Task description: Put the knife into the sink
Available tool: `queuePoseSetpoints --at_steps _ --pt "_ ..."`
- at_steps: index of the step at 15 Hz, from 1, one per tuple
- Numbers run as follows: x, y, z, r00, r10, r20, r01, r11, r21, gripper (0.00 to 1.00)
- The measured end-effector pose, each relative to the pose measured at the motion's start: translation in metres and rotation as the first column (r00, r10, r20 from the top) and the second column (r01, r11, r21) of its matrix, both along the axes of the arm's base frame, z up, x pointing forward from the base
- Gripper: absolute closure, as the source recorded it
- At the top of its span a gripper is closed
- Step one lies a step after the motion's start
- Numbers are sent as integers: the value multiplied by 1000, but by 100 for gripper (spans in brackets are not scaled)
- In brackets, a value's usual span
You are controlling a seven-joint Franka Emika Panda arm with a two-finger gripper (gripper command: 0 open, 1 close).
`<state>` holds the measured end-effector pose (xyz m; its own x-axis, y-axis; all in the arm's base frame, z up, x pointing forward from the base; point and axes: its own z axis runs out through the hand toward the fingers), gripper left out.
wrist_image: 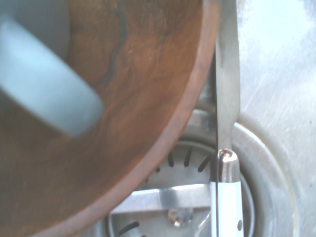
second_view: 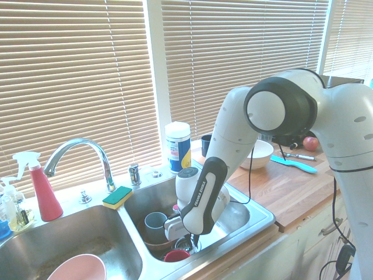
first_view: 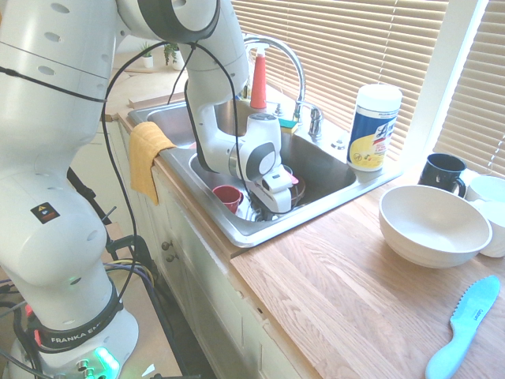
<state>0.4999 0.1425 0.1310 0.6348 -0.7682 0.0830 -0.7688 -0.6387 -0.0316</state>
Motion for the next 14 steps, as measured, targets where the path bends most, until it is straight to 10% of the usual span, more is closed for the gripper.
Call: queuePoseSetpoints --at_steps 9,14 --pt "11 -4 11 1000 -5 24 4 1000 5 0" --pt "15 -6 98 996 33 80 -33 999 -7 0"
